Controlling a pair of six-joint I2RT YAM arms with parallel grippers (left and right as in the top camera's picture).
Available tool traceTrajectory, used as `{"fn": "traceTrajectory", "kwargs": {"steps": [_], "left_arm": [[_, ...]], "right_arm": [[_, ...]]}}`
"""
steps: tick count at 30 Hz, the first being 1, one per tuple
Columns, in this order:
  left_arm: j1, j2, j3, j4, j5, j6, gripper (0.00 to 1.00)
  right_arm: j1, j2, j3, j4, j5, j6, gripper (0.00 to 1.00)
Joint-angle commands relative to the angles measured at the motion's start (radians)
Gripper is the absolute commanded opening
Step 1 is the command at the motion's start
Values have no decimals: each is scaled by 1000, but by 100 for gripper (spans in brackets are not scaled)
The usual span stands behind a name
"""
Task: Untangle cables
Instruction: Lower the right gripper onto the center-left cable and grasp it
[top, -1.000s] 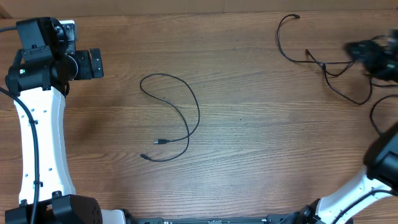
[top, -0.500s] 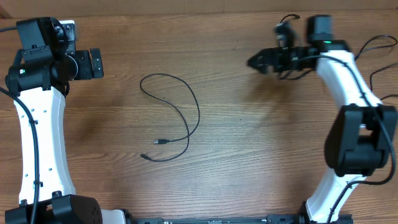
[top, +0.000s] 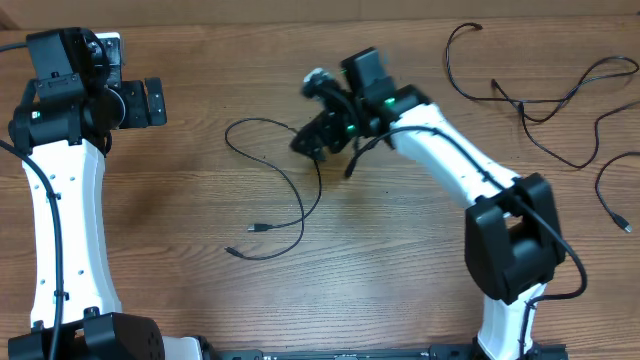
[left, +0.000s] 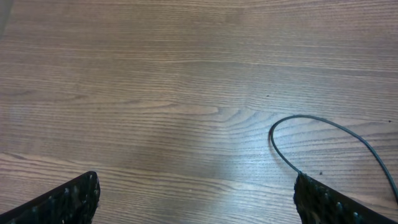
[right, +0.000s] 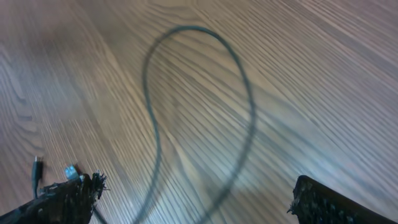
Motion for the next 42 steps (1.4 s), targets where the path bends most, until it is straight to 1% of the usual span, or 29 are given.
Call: {"fn": "traceTrajectory", "kwargs": {"steps": [1,9,13,20,22,28,30,35,42], "left_arm": [[-2,-5,8,1,-3,-13,100],[-2,-5,8,1,-3,-13,99],[-2,-5,8,1,-3,-13,99],[-2,-5,8,1,-3,-13,100],[-2,-5,8,1,-3,-13,99],[-2,-5,8,1,-3,-13,100],[-2,-5,8,1,-3,-13,100],[-2,-5,8,1,-3,-13,100],[-2,-5,8,2,-3,-13,99]], "right_arm": [[53,47,8,40,46,-3,100],[169,103,8,166,54,-4,100],[204,149,8,235,53,23,100],[241,229,8,343,54,27,100],[244,244,8,367,56,27,96],[245,279,8,413,76,26,95],[245,282,8,420,76,26,92],[248,282,8,430,76,26,79],[259,282,8,417,76,26,79]]}}
